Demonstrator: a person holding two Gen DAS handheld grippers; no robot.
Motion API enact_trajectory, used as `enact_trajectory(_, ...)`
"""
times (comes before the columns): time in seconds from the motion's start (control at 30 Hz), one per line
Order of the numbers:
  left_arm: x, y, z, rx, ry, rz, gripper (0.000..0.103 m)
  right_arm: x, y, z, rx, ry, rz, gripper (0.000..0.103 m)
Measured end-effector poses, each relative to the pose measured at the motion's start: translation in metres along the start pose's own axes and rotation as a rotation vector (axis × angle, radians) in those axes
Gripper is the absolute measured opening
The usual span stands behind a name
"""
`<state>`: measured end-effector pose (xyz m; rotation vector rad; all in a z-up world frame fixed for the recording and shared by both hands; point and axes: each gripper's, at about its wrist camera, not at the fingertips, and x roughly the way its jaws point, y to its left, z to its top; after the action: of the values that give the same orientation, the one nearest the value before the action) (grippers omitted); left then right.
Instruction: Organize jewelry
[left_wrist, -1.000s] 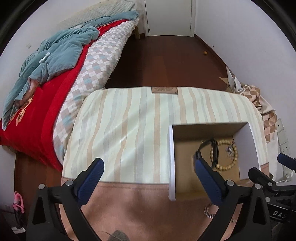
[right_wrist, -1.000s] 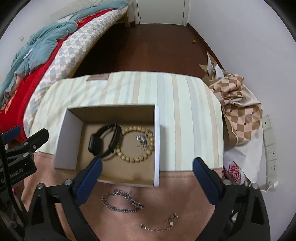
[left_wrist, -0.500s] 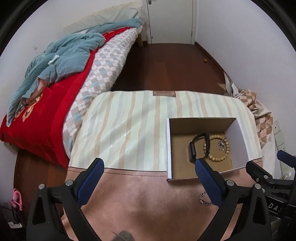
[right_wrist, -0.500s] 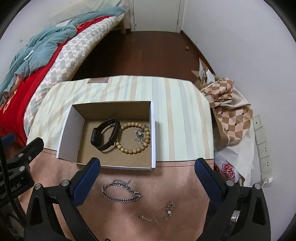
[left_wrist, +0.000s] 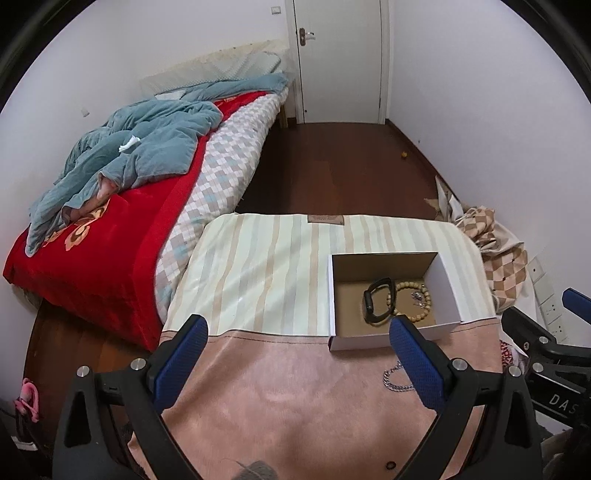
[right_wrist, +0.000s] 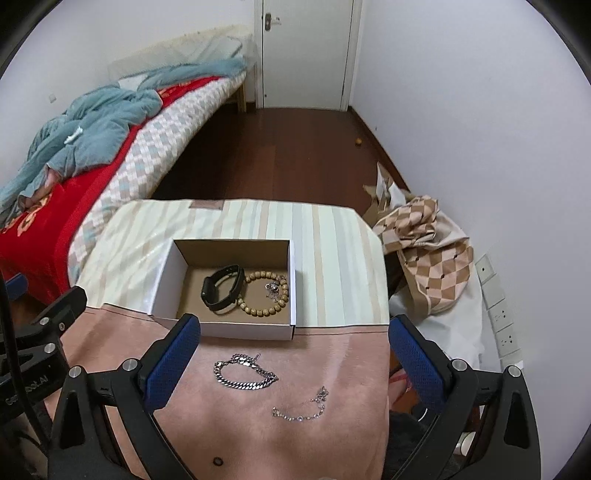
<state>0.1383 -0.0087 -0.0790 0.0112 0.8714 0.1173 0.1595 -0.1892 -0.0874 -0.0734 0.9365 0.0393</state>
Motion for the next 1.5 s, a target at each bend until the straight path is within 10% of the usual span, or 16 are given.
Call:
enact_trajectory(0.4, -0.025, 0.003, -0.027, -0.021, -0.052, 0.024, 0.101, -0.039, -0.013, -0.030, 0.057, -0.032, 0.057, 0.103)
enact_trajectory(0.73, 0.066, -0.023, -0.076, 0.022, 0.152, 0.083, 0.101, 0.073, -0.081, -0.110, 0.268, 0.207, 0.075, 0.102)
enact_trajectory(0.87, 0.094, -0.034, -0.087, 0.055, 0.204, 0.099, 0.101, 0.120, -0.077, -0.128, 0.234, 0.265, 0.056, 0.074)
enact_trajectory(1.13, 0.123, -0.046, -0.084, 0.087, 0.263, 0.077, 0.101, 0.152, -0.057, -0.128, 0.127, 0.252, -0.014, 0.052)
enact_trajectory(1.27, 0.131, -0.062, -0.079, 0.101, 0.282, 0.014, 0.100, 0.152, -0.057, -0.126, 0.098, 0.242, -0.017, 0.007)
enact_trajectory(1.5, 0.146, -0.101, -0.078, 0.175, 0.326, -0.095, 0.100, 0.146, -0.068, -0.127, 0.141, 0.255, 0.007, 0.007)
